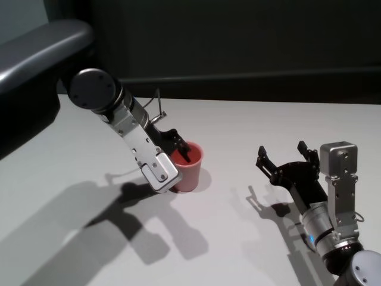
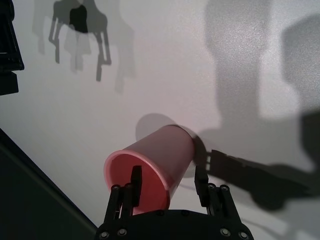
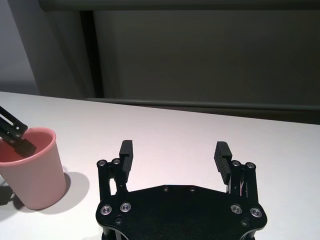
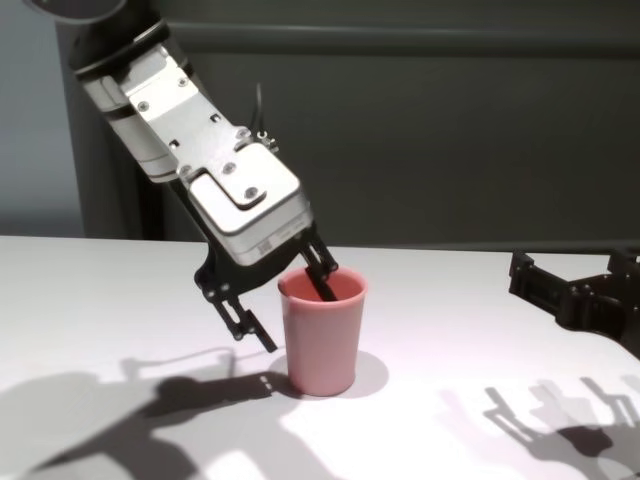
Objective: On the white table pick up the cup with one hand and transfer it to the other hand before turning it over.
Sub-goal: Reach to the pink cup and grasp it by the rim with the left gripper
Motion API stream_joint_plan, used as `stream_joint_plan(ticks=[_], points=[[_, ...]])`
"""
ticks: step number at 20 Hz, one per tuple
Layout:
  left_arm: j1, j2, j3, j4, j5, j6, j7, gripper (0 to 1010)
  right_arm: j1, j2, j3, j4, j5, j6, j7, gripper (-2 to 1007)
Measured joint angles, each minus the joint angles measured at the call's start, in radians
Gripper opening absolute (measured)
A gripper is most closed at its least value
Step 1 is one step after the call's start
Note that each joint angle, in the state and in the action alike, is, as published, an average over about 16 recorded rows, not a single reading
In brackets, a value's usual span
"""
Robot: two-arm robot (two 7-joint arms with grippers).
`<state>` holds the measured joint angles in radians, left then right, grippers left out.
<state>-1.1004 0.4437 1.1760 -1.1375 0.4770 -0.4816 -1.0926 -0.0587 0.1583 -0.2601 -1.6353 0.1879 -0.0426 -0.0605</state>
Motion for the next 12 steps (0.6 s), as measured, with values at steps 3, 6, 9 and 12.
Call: stream_joint_plan(ticks=[3, 6, 9, 12], points=[[-0.006, -0.003, 0.008, 0.006, -0.002, -0.002, -0.001, 625, 0.0, 0.0, 0.0, 0.0, 0.0, 0.0, 0.0, 1000], [-0.011, -0.005, 0.015, 0.012, -0.006, -0.005, -0.003, 524, 0.0, 0.0, 0.0, 0.0, 0.0, 0.0, 0.0, 1000], [-0.016, -0.006, 0.022, 0.016, -0.01, -0.008, -0.006, 423, 0.0, 0.0, 0.0, 0.0, 0.0, 0.0, 0.0, 1000], [-0.02, -0.007, 0.029, 0.02, -0.015, -0.011, -0.008, 323, 0.0, 0.0, 0.0, 0.0, 0.0, 0.0, 0.0, 1000]])
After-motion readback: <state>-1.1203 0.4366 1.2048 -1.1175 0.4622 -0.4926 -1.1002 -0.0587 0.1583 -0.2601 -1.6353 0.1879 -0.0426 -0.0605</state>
